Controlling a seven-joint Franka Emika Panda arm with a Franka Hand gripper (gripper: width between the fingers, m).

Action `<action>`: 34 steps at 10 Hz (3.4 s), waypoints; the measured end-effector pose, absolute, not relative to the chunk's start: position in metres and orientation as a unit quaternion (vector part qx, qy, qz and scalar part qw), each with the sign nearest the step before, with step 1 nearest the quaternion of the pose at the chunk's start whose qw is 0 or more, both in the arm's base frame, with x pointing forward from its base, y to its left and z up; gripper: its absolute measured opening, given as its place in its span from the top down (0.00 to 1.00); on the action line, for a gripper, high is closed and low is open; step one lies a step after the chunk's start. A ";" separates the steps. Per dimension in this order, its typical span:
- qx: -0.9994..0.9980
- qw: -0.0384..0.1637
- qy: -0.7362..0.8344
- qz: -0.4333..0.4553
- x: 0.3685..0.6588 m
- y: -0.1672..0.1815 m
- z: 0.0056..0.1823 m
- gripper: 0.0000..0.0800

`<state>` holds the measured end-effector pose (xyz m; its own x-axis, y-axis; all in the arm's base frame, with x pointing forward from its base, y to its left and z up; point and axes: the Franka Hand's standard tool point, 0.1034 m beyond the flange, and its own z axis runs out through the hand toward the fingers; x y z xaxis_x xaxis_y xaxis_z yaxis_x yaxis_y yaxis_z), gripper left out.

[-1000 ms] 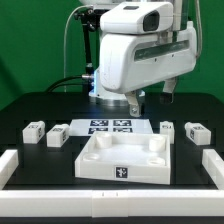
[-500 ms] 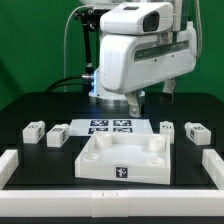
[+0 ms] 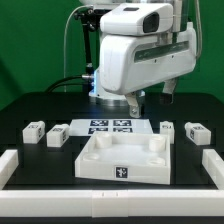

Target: Assemble one leg

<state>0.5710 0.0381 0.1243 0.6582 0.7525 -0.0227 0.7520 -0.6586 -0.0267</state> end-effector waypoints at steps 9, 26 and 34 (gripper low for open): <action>-0.821 0.016 -0.570 0.029 0.530 0.004 0.102 0.19; -0.787 0.076 -0.608 0.070 0.406 0.014 0.012 0.19; -0.797 0.072 -0.595 0.070 0.411 0.015 0.014 0.91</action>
Offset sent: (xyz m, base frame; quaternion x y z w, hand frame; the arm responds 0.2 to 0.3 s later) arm -0.0259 -0.0217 -0.0220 0.0301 -0.0517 -0.2561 0.9648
